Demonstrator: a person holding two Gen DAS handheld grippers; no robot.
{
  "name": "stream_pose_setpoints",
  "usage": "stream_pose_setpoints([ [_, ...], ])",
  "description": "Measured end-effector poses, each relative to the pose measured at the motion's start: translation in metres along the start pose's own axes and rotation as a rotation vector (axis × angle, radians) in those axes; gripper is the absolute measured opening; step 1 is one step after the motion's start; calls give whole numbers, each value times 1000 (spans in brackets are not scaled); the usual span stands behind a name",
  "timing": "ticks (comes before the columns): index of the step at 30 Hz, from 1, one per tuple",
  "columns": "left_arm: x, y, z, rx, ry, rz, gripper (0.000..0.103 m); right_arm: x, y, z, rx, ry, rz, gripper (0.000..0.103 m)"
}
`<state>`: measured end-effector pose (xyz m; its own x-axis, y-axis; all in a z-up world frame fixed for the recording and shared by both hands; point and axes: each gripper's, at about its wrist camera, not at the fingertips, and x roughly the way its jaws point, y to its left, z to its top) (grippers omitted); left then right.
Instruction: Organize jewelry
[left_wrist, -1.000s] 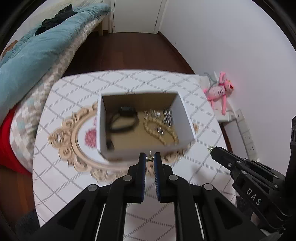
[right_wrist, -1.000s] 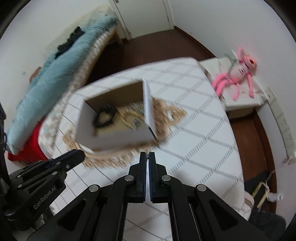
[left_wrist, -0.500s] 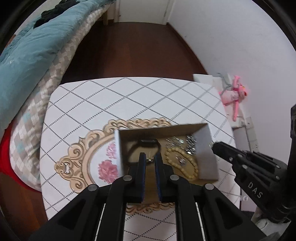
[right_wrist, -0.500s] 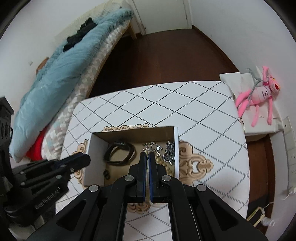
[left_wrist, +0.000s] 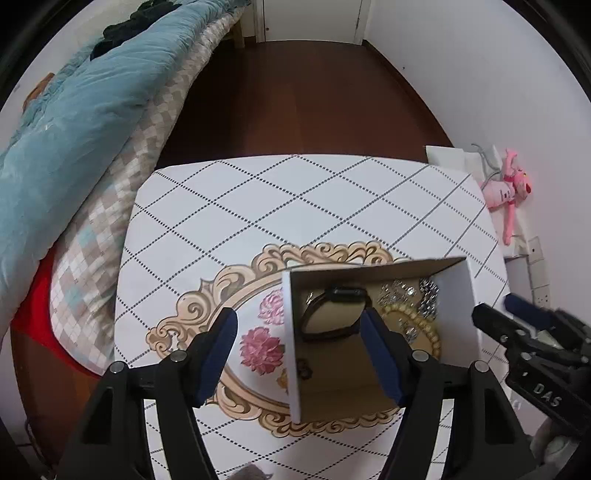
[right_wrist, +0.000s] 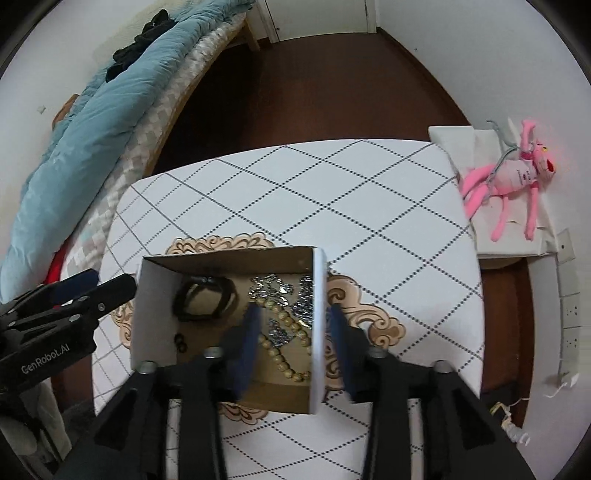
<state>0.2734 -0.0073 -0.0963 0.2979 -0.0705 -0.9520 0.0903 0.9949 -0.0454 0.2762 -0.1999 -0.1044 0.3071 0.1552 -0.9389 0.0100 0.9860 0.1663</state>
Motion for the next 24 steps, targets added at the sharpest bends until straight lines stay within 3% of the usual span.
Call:
stream_pose_setpoints([
  [3, 1, 3, -9, 1, -9, 31, 91, -2, 0, -5, -20, -7, -60, 81],
  [6, 5, 4, -19, 0, -6, 54, 101, -2, 1, -14, -42, -11, -141, 97],
  [13, 11, 2, -37, -1, -4, 69, 103, 0, -1, -32, -50, -16, -206, 103],
  [24, -5, 1, -47, -33, -37, 70, 103, -13, 0, -41, -41, -49, -215, 103],
])
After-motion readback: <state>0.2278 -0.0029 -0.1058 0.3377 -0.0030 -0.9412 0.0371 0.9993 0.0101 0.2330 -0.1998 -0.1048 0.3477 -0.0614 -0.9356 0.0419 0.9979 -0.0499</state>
